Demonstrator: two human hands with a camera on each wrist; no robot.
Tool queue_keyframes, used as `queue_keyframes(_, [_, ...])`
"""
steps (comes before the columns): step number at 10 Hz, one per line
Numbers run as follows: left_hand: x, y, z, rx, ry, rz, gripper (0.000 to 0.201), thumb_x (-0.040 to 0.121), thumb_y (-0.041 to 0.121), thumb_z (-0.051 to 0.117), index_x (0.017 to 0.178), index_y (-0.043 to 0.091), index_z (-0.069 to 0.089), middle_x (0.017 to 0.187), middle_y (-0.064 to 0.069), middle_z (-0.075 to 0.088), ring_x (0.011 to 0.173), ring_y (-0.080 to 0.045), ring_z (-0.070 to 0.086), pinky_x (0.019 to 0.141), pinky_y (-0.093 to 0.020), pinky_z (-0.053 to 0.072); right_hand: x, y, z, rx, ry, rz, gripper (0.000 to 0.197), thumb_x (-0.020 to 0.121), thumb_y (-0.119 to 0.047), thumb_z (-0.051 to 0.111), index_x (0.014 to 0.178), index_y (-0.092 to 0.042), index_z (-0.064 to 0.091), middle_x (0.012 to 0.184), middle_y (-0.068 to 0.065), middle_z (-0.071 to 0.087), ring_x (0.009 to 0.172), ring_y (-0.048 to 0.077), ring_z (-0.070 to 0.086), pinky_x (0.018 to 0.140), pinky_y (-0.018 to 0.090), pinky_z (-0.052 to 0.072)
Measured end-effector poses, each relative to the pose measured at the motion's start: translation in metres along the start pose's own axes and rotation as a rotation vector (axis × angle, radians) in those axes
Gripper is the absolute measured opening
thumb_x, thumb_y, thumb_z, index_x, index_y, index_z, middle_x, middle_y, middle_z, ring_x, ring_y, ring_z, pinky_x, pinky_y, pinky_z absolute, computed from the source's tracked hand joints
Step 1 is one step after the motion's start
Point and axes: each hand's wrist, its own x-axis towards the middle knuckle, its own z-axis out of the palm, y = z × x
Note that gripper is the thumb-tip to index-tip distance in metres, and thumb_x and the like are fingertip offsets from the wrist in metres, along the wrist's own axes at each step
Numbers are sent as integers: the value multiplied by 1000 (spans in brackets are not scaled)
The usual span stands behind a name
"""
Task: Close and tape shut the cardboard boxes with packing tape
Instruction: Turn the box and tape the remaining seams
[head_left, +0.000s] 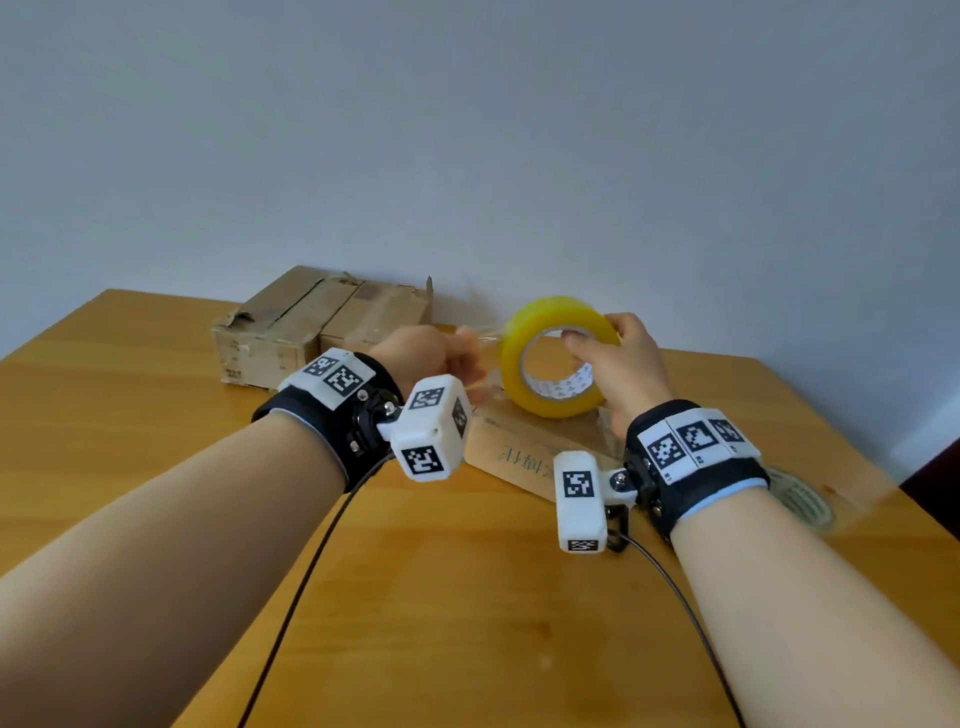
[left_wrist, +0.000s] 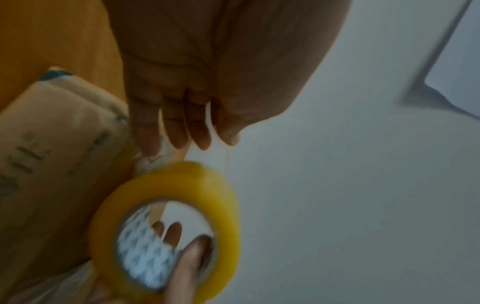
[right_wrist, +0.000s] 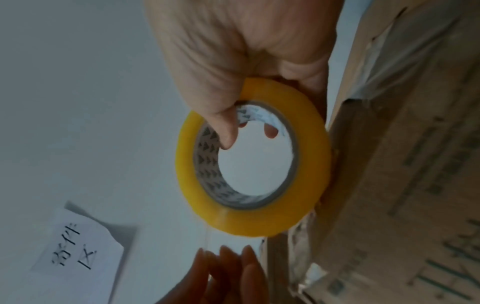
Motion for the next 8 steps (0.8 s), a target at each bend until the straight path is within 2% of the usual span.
queue_keyframes(1, [-2, 20, 0, 158, 132, 95, 22, 97, 23, 62, 82, 8, 63, 75, -5, 65, 75, -23, 64, 82, -40, 57, -3, -9, -4, 53, -5, -67, 29, 90, -21, 75, 111, -33, 58, 112, -3, 65, 106, 21, 63, 91, 44, 55])
queue_keyframes(2, [-7, 31, 6, 307, 259, 101, 28, 99, 15, 55, 73, 7, 57, 67, -6, 57, 53, -20, 56, 57, -28, 55, -1, -17, -10, -36, 112, -163, 38, 87, -5, 70, 112, -31, 59, 115, -5, 64, 108, 19, 64, 92, 37, 54])
queue_keyframes(3, [-8, 31, -3, 339, 345, 169, 28, 98, 7, 46, 71, 7, 53, 69, -9, 53, 60, -23, 53, 77, -37, 53, 5, -25, -22, -132, 296, -241, 41, 83, -9, 75, 120, -25, 65, 125, 0, 62, 111, 18, 62, 98, 34, 51])
queue_keyframes(4, [-4, 16, -12, 247, 276, 155, 14, 102, 11, 47, 92, 6, 56, 93, -14, 64, 74, -22, 63, 79, -37, 57, 4, -20, -26, 128, 247, -113, 34, 83, -24, 79, 114, -24, 64, 110, -2, 70, 102, 21, 69, 88, 37, 58])
queue_keyframes(5, [8, -8, -7, 57, 252, 89, 13, 101, 5, 44, 108, 1, 54, 117, -21, 60, 84, -27, 66, 71, -36, 62, 1, -15, -18, 287, 163, -9, 33, 89, -25, 75, 118, -25, 60, 111, 3, 71, 94, 21, 74, 75, 37, 60])
queue_keyframes(6, [7, -27, -5, 96, 201, 33, 38, 100, 0, 41, 137, -4, 44, 131, -23, 59, 93, -32, 65, 88, -44, 58, 2, -9, -12, 290, 204, -26, 36, 92, -25, 75, 124, -26, 58, 111, -2, 71, 89, 14, 72, 70, 31, 54])
queue_keyframes(7, [9, -43, -10, -73, 163, -59, 15, 101, 3, 41, 112, 2, 51, 104, -10, 67, 83, -34, 67, 94, -61, 51, 1, -1, -9, 309, 266, -84, 36, 93, -19, 74, 124, -21, 59, 114, 0, 69, 101, 14, 67, 88, 32, 53])
queue_keyframes(8, [18, -39, -21, -78, 204, -28, 18, 100, 16, 57, 89, 3, 52, 78, -5, 55, 83, -22, 66, 83, -53, 57, -4, 10, -7, 310, 316, -200, 28, 91, -13, 75, 112, -25, 61, 108, 1, 68, 93, 10, 65, 86, 25, 53])
